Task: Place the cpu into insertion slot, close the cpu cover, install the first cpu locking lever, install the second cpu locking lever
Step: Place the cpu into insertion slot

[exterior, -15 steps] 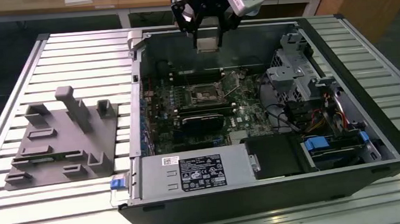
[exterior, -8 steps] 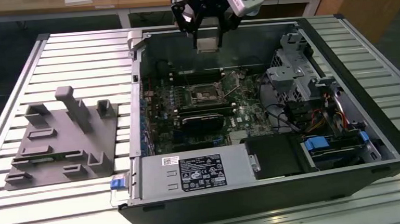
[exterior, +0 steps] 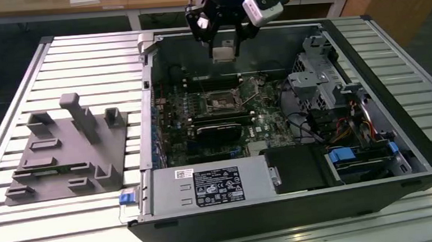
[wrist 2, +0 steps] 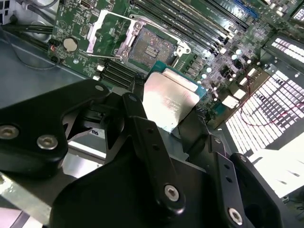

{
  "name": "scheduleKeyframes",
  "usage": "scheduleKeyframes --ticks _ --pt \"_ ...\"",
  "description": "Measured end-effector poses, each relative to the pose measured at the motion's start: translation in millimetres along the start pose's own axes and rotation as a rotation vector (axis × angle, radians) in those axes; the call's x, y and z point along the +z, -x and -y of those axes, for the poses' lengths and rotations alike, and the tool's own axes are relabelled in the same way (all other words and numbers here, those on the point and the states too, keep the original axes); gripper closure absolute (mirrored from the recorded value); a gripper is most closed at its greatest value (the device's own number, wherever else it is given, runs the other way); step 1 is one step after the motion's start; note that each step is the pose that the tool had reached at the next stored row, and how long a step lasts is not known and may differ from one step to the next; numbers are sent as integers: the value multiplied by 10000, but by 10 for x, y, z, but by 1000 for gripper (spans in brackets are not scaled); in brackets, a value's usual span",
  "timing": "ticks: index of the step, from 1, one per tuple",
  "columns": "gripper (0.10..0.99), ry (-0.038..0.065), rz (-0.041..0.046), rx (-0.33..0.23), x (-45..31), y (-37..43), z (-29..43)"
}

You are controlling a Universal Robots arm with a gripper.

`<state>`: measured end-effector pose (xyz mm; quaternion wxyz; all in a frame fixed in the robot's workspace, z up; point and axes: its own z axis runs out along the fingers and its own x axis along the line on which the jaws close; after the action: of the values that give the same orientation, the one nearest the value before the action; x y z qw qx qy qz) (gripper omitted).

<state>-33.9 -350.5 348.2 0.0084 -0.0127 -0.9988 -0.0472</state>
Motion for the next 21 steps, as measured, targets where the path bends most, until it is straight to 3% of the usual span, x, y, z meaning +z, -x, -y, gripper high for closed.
scheduleKeyframes --ticks 21 --pt "549 3 88 -8 302 5 29"
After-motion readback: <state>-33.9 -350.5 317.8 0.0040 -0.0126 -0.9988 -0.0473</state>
